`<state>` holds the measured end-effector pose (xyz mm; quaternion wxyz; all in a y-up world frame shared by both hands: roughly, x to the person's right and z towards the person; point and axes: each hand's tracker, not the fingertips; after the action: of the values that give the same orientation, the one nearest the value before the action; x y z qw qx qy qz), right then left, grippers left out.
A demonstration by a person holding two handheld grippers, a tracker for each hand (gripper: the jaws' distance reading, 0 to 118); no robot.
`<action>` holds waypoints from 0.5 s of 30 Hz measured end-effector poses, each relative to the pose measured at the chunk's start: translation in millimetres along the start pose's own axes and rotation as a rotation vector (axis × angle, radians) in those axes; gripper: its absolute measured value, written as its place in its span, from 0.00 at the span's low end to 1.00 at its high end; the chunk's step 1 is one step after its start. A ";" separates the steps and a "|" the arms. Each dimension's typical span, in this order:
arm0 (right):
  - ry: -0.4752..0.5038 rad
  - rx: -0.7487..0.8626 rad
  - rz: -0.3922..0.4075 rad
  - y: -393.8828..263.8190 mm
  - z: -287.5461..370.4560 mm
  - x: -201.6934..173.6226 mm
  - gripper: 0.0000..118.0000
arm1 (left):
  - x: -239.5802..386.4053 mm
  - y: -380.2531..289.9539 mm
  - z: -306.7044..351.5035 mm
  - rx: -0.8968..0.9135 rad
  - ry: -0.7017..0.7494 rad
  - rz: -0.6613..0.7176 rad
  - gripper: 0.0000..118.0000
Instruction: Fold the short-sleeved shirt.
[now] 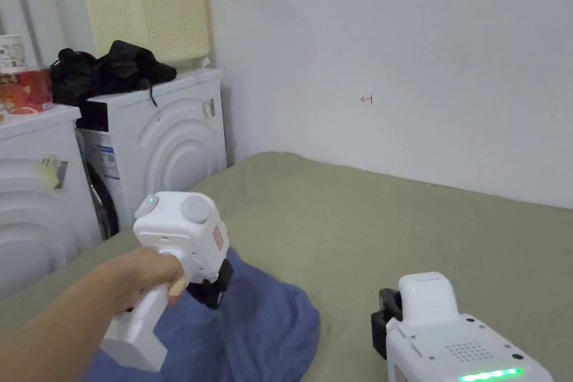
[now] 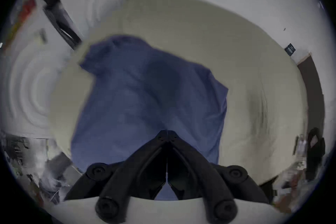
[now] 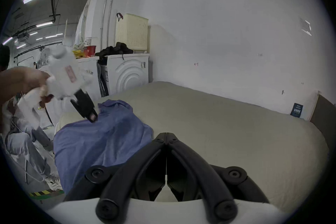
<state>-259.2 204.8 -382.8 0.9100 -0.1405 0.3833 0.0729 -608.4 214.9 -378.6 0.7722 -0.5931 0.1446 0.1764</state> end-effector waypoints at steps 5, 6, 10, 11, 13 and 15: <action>0.023 -0.041 -0.002 -18.9 -13.9 7.2 0.00 | -10.0 14.9 -55.4 -0.007 -0.096 0.078 1.00; 0.031 -0.046 -0.004 -24.0 -12.7 10.2 0.00 | -12.4 13.6 -65.7 0.002 -0.091 0.125 0.99; 0.011 -0.072 0.024 -38.3 -9.8 16.3 0.00 | -19.3 31.1 -113.2 -0.084 -0.081 0.130 0.63; 0.009 -0.077 0.024 -40.4 -9.5 18.3 0.00 | -18.0 30.3 -119.9 -0.103 -0.082 0.114 0.49; 0.002 -0.089 0.025 -44.3 -8.5 22.9 0.00 | -22.4 25.0 -131.1 -0.113 -0.020 0.043 0.27; -0.012 -0.094 0.027 -47.2 -4.9 27.3 0.00 | -29.3 25.0 -117.7 -0.022 -0.056 0.041 0.03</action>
<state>-232.2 159.1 -396.3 0.9036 -0.1776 0.3758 0.1039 -647.4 104.0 -417.5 0.7654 -0.5933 0.1332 0.2106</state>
